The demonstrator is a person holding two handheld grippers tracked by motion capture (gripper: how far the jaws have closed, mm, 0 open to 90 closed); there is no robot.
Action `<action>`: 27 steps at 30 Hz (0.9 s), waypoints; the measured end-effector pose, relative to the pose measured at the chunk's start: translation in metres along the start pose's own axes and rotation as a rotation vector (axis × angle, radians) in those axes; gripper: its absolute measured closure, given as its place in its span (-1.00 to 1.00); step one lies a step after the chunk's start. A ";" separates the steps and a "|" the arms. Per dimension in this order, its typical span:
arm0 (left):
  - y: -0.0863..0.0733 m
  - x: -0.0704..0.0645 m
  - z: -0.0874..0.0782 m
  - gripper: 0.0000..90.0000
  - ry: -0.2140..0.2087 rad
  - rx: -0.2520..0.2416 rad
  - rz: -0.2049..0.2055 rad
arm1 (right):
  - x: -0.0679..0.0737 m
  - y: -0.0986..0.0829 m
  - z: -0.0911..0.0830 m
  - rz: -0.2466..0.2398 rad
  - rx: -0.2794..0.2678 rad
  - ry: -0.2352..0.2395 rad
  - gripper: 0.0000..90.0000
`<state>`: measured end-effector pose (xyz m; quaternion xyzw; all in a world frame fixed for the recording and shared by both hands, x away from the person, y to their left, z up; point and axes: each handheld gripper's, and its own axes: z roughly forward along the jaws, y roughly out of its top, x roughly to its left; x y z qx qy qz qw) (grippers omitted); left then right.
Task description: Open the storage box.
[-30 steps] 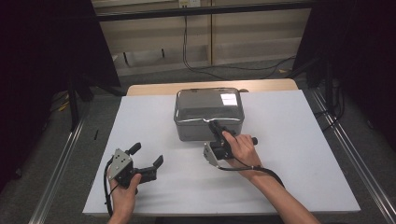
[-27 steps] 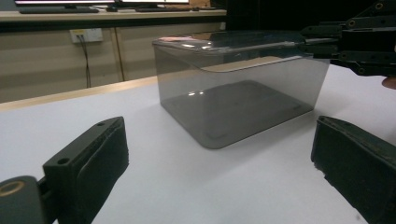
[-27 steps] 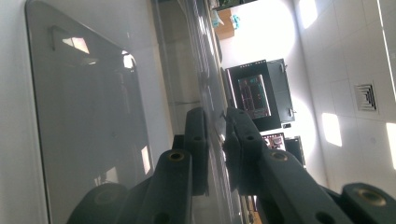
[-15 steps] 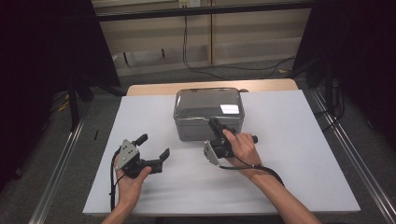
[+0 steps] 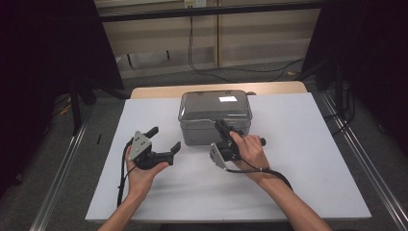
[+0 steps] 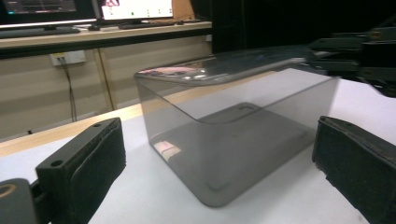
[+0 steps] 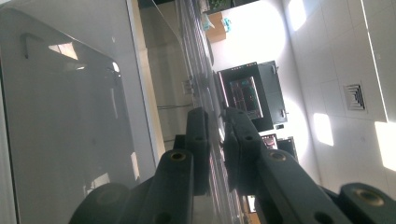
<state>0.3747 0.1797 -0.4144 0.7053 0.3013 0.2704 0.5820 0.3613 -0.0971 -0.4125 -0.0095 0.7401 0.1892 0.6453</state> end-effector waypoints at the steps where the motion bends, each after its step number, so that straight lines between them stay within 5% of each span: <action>1: 0.000 0.001 0.003 -0.94 0.006 0.002 -0.005 | 0.000 0.000 0.000 0.000 0.000 0.000 0.80; 11: 0.002 0.013 0.028 -0.90 0.015 0.006 -0.026 | -0.001 0.000 0.001 0.010 -0.002 -0.007 0.80; 21: 0.004 0.013 0.050 -0.88 0.024 0.025 0.020 | -0.005 0.000 0.001 0.023 -0.009 -0.011 0.79; 27: 0.006 0.017 0.061 -0.88 0.026 0.010 0.008 | -0.008 0.001 0.002 0.022 -0.005 -0.012 0.80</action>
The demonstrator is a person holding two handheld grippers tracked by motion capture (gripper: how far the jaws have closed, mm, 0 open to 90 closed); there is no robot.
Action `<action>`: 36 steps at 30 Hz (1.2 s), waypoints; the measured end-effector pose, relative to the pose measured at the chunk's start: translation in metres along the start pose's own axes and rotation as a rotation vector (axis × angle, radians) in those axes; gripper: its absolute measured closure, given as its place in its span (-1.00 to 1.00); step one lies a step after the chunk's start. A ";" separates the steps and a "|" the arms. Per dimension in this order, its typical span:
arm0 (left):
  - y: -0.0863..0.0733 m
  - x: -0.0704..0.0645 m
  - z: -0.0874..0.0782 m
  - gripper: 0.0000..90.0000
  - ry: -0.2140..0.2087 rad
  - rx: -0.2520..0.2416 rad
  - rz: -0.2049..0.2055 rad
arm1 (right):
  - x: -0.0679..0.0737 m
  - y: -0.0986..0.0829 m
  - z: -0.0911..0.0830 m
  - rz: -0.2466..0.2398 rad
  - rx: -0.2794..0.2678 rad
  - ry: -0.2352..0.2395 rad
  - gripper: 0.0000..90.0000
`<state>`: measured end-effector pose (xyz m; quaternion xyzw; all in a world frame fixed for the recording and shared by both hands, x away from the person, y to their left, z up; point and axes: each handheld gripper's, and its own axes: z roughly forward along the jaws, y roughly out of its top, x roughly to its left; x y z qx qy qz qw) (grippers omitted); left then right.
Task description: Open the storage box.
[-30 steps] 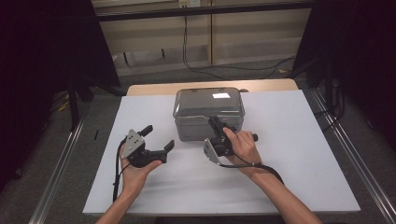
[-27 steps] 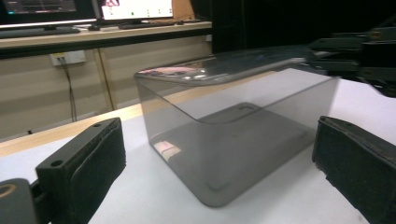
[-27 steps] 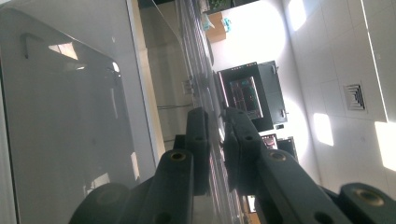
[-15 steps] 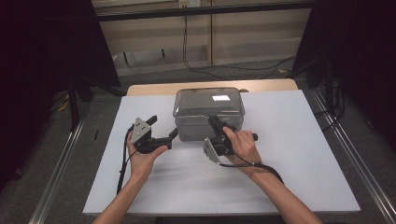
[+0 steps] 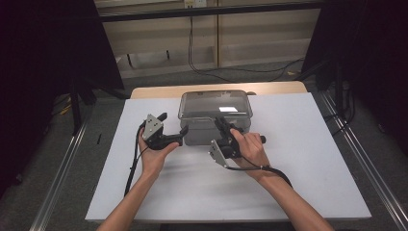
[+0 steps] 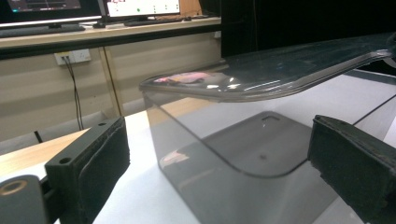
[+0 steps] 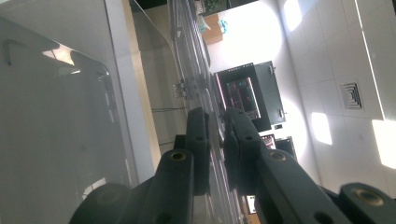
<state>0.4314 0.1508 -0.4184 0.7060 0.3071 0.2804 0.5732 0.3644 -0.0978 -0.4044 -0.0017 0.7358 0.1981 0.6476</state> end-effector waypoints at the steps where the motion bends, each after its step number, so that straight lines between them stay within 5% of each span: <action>1: 0.001 0.000 0.002 -0.88 -0.002 0.010 0.016 | -0.002 0.000 0.000 0.000 -0.003 -0.002 0.80; 3: 0.004 0.000 0.005 -0.88 -0.005 0.021 0.047 | -0.002 0.000 0.001 -0.002 -0.003 -0.003 0.80; 14: 0.006 0.003 0.011 -0.82 0.016 -0.011 0.012 | -0.007 0.000 0.001 -0.007 -0.009 0.006 0.81; 23: 0.005 0.001 0.013 -0.69 0.035 -0.018 0.046 | -0.005 0.000 0.001 -0.001 -0.006 0.013 0.80; 36: 0.006 -0.003 0.017 -0.46 0.010 -0.043 0.050 | 0.000 -0.002 0.001 0.007 0.000 0.019 0.74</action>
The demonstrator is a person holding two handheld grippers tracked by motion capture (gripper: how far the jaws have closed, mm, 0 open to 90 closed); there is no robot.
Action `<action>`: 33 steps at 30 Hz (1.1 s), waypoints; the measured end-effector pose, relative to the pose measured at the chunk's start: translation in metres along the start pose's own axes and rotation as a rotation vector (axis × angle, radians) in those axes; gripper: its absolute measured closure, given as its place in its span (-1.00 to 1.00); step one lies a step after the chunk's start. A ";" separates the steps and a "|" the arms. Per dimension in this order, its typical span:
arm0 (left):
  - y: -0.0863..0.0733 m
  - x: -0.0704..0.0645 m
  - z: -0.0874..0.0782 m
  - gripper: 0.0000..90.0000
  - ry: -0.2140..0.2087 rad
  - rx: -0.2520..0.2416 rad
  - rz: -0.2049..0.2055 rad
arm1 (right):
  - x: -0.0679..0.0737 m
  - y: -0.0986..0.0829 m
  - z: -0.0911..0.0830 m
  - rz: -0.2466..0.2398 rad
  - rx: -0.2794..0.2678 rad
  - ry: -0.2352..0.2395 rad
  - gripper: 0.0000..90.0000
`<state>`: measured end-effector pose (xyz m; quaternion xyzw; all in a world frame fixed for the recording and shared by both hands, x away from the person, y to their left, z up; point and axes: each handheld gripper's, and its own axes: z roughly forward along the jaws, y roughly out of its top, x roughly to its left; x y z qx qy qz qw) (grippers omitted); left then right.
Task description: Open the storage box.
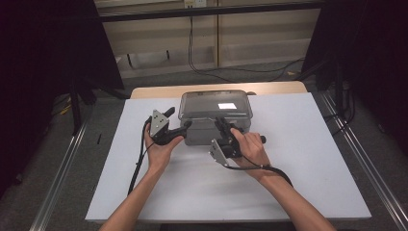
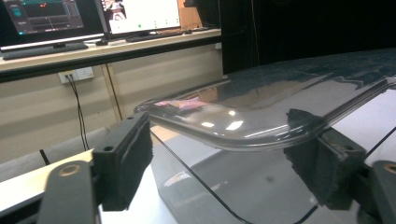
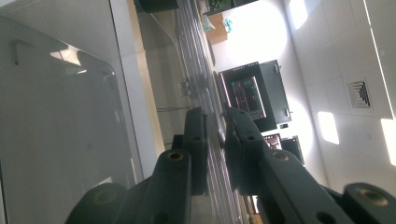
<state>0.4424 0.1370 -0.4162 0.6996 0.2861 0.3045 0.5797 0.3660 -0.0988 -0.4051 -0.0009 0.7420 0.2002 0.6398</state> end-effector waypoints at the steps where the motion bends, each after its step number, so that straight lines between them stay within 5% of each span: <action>1: 0.000 0.000 0.000 -0.45 -0.001 -0.001 0.006 | 0.000 0.000 0.000 0.008 0.003 0.003 0.72; 8: 0.004 0.001 -0.001 -0.26 -0.023 -0.014 0.036 | -0.009 -0.012 0.004 0.183 0.018 0.030 0.53; 20: 0.015 0.001 0.001 -0.11 -0.027 -0.031 0.066 | -0.021 -0.041 -0.002 0.377 0.019 0.028 0.20; 29: 0.019 0.002 0.003 -0.14 -0.041 -0.021 0.081 | -0.038 -0.075 0.000 0.706 -0.026 0.084 0.12; 33: 0.021 0.004 0.002 -0.11 -0.042 -0.015 0.094 | -0.040 -0.081 0.002 0.766 -0.041 0.106 0.08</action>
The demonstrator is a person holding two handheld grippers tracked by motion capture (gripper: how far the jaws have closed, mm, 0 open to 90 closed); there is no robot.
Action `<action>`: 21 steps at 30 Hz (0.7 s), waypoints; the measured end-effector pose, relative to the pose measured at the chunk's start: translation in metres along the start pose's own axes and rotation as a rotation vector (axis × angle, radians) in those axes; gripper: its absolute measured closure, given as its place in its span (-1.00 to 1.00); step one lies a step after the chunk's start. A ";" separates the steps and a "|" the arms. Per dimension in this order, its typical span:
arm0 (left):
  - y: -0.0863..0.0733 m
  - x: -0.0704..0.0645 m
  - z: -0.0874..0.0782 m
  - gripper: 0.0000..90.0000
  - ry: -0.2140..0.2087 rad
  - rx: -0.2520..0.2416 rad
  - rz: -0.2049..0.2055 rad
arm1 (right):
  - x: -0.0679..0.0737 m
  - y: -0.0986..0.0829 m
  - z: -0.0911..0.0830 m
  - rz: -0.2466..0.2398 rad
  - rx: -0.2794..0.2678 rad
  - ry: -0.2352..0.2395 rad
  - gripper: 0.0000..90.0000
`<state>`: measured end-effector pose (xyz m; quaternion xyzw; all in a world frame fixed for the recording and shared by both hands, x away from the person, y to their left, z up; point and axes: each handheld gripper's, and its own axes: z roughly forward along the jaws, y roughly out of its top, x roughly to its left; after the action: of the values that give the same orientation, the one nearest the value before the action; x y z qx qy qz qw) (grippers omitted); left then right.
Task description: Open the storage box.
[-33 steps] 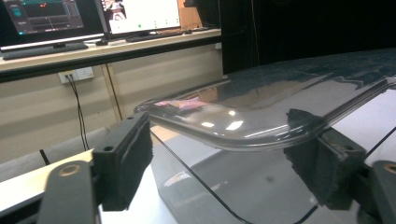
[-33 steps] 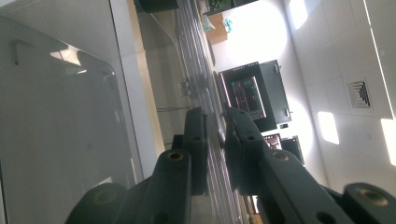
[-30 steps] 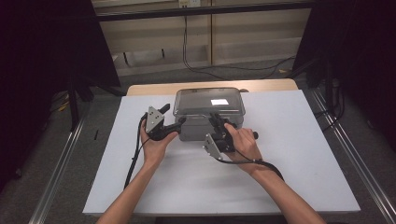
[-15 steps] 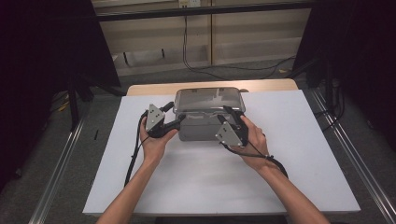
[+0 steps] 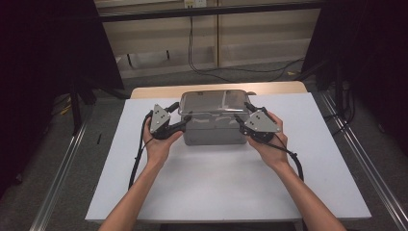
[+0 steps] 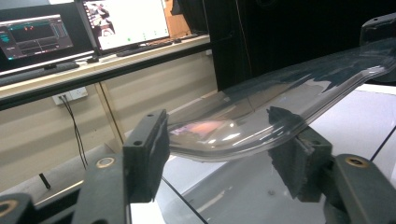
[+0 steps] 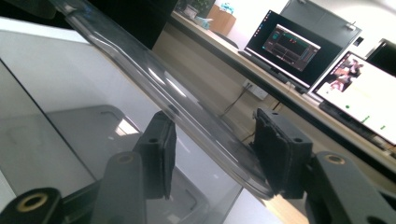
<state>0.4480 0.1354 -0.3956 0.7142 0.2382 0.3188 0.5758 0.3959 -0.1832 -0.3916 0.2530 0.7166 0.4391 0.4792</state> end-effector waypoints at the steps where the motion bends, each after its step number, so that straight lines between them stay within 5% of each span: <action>1: 0.000 0.001 0.000 -0.09 -0.001 -0.005 -0.010 | -0.002 -0.001 0.000 0.012 -0.006 0.001 0.07; 12: 0.006 0.007 0.004 0.01 -0.008 -0.021 -0.012 | -0.024 -0.010 0.004 0.156 -0.058 0.033 0.00; 21: 0.011 0.010 0.008 0.06 -0.019 -0.016 -0.014 | -0.031 -0.015 0.010 0.180 -0.065 0.035 0.01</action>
<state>0.4605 0.1341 -0.3842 0.7109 0.2354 0.3098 0.5859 0.4189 -0.2106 -0.3924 0.2928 0.6846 0.5079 0.4331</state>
